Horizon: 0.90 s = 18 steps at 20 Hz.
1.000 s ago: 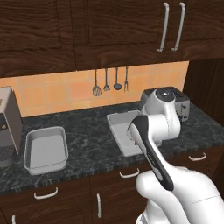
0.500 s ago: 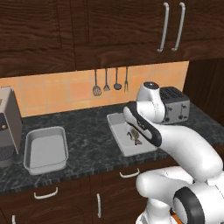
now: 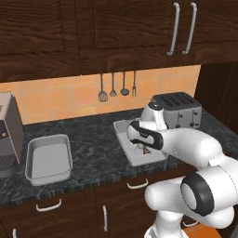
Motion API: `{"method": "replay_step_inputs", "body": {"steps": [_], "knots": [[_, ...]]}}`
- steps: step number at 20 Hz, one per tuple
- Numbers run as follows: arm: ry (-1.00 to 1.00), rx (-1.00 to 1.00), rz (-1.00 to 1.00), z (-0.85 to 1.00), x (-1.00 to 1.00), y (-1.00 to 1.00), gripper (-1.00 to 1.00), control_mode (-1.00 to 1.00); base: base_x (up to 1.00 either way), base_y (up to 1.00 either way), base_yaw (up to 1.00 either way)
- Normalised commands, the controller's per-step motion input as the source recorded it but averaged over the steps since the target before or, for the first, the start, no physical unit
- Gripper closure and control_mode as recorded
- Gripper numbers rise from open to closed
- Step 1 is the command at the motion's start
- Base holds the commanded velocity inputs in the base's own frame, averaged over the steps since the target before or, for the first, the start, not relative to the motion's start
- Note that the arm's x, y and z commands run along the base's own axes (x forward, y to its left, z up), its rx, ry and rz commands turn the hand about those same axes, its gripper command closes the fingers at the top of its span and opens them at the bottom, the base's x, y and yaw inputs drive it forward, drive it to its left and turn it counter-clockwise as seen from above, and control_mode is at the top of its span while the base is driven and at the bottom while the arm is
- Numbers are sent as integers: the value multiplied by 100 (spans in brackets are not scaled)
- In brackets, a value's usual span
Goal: Place one mushroom and one fish in each tupperware on the nearby counter, to pack two identical lunches.
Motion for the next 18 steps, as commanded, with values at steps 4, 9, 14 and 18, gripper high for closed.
{"method": "replay_step_inputs", "body": {"steps": [4, 9, 14, 18], "knots": [[0, -1, 9, 0, 33, 0, 100, -100, 0, 0, 0], [2, -2, 6, -5, 59, 8, 100, -100, 0, 0, 0], [2, -2, 2, -42, 10, 3, 100, -100, 0, 0, 0], [0, -1, 3, -37, 0, 0, 100, -100, 0, 0, 0]]}}
